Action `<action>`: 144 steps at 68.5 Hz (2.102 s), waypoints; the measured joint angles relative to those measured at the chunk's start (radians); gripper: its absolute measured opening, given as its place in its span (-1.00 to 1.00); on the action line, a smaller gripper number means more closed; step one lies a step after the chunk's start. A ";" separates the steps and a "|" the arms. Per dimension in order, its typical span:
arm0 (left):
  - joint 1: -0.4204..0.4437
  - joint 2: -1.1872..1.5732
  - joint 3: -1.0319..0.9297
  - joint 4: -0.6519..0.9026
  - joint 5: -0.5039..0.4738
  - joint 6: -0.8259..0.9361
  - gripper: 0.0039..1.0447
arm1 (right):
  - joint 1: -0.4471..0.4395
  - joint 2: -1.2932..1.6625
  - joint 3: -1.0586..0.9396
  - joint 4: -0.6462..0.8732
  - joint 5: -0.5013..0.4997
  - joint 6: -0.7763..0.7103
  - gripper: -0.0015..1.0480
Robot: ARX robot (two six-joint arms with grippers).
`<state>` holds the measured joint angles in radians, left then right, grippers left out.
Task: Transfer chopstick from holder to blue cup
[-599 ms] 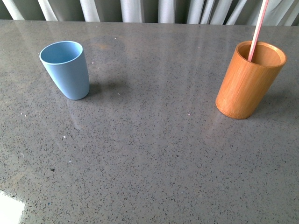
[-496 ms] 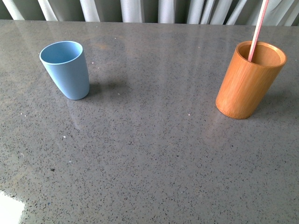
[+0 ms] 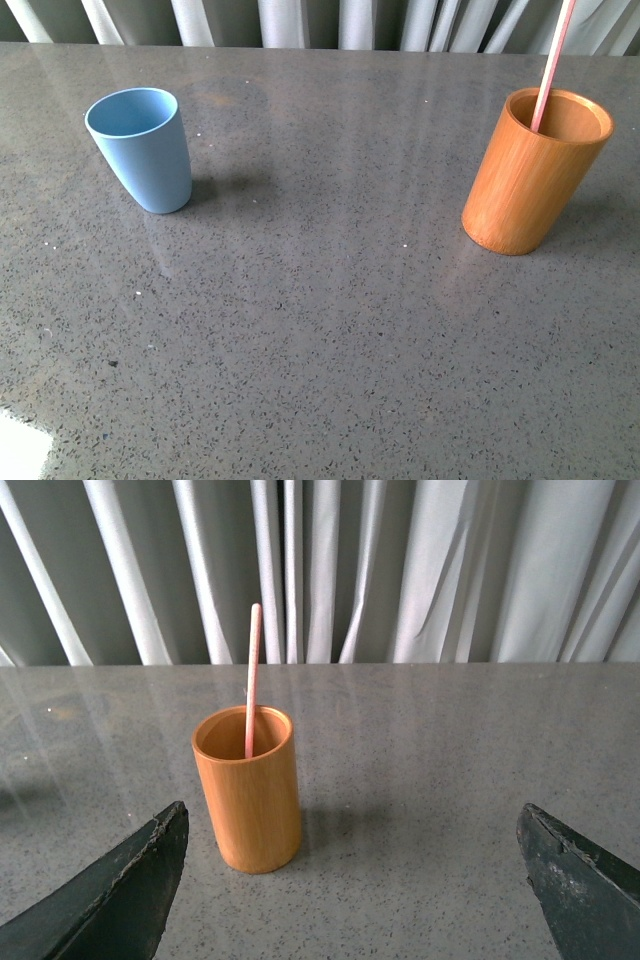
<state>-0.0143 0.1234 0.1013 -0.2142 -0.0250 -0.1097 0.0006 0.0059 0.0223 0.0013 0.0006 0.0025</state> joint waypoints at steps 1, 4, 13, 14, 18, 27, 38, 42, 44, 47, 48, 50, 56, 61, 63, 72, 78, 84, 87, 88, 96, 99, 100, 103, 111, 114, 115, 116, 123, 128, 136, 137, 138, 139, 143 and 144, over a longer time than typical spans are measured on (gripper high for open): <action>-0.001 0.051 0.031 -0.059 0.002 -0.026 0.83 | 0.000 0.000 0.000 0.000 0.000 0.000 0.83; 0.006 0.146 0.085 -0.136 0.024 -0.079 0.83 | 0.000 -0.001 0.000 0.000 -0.001 0.000 0.83; 0.075 0.376 0.186 -0.054 0.138 -0.121 0.83 | 0.000 0.000 0.000 0.000 0.000 0.000 0.83; 0.085 0.410 0.204 -0.029 0.154 -0.115 0.83 | 0.000 0.000 0.000 0.000 0.000 0.000 0.83; 0.109 0.500 0.254 0.031 0.197 -0.100 0.83 | 0.000 0.000 0.000 0.000 0.000 0.000 0.83; 0.126 0.818 0.424 0.141 0.294 -0.016 0.83 | 0.000 0.000 0.000 0.000 0.000 0.000 0.83; 0.124 1.118 0.591 0.156 0.332 0.022 0.83 | 0.000 0.000 0.000 0.000 0.000 0.000 0.83; 0.114 1.213 0.646 0.156 0.324 0.036 0.83 | 0.000 0.000 0.000 0.000 0.000 0.000 0.83; 0.109 1.240 0.664 0.156 0.321 0.040 0.83 | 0.000 0.000 0.000 0.000 0.000 0.000 0.83; 0.096 1.301 0.709 0.152 0.314 0.048 0.83 | 0.000 0.000 0.000 0.000 -0.001 0.000 0.83; 0.093 1.312 0.718 0.151 0.313 0.049 0.83 | 0.000 0.000 0.000 0.000 0.000 0.000 0.83; 0.086 1.344 0.743 0.150 0.308 0.055 0.83 | 0.000 0.000 0.000 0.000 -0.001 0.000 0.83; 0.067 1.421 0.806 0.145 0.285 0.064 0.83 | 0.000 0.000 0.000 0.000 0.000 0.000 0.83; 0.052 1.485 0.851 0.139 0.265 0.069 0.83 | 0.000 0.000 0.000 0.000 0.000 0.000 0.83; 0.048 1.501 0.862 0.137 0.257 0.070 0.83 | 0.000 0.000 0.000 0.000 0.000 0.000 0.83; 0.024 1.588 0.914 0.128 0.233 0.076 0.83 | 0.000 0.000 0.000 0.000 0.000 0.000 0.83; 0.012 1.634 0.948 0.120 0.222 0.076 0.83 | 0.000 -0.001 0.000 0.000 0.000 0.000 0.83; 0.003 1.669 0.979 0.111 0.209 0.077 0.83 | 0.000 0.000 0.000 0.000 0.000 0.000 0.83; 0.000 1.685 0.995 0.106 0.208 0.079 0.83 | 0.000 0.000 0.000 0.000 0.000 0.000 0.83; -0.001 1.689 0.998 0.104 0.207 0.079 0.83 | 0.000 0.000 0.000 0.000 0.000 0.000 0.83; -0.010 1.731 1.043 0.088 0.185 0.087 0.83 | 0.000 0.000 0.000 0.000 -0.001 0.000 0.83; -0.013 1.743 1.055 0.084 0.179 0.091 0.83 | 0.000 0.000 0.000 0.000 -0.001 0.000 0.83; -0.014 1.748 1.062 0.080 0.177 0.092 0.83 | 0.000 0.000 0.000 0.000 0.000 0.000 0.83; -0.016 1.760 1.074 0.073 0.173 0.094 0.83 | 0.000 0.000 0.000 0.000 0.000 0.000 0.83; -0.022 1.799 1.118 0.048 0.153 0.099 0.83 | 0.000 0.000 0.000 0.000 0.000 0.000 0.83; -0.024 1.810 1.128 0.043 0.149 0.100 0.83 | 0.000 0.000 0.000 0.000 0.000 0.000 0.83; -0.025 1.815 1.135 0.039 0.147 0.100 0.83 | 0.000 0.000 0.000 0.000 0.000 0.000 0.83; -0.026 1.819 1.138 0.037 0.146 0.101 0.83 | 0.000 0.000 0.000 0.000 0.000 0.000 0.83; -0.031 1.843 1.166 0.024 0.140 0.101 0.83 | 0.000 0.000 0.000 0.000 0.000 0.000 0.83; -0.033 1.858 1.186 0.016 0.136 0.101 0.83 | 0.000 0.000 0.000 0.000 0.000 0.000 0.83; -0.038 1.879 1.208 0.009 0.131 0.101 0.83 | 0.000 0.000 0.000 0.000 0.000 0.000 0.83; -0.038 1.881 1.209 0.008 0.131 0.101 0.83 | 0.000 0.000 0.000 0.000 0.000 0.000 0.83; -0.039 1.887 1.212 0.006 0.130 0.101 0.83 | 0.000 0.000 0.000 0.000 0.000 0.000 0.83; -0.039 1.888 1.213 0.005 0.130 0.101 0.83 | 0.000 0.000 0.000 0.000 0.000 0.000 0.83; -0.042 1.896 1.218 0.003 0.129 0.101 0.83 | 0.000 0.000 0.000 0.000 -0.001 0.000 0.83; -0.042 1.897 1.218 0.003 0.129 0.101 0.83 | 0.000 0.000 0.000 0.000 0.000 0.000 0.83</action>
<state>-0.0566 2.0209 1.3193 -0.2111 0.1036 -0.0086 0.0006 0.0055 0.0223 0.0013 0.0002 0.0025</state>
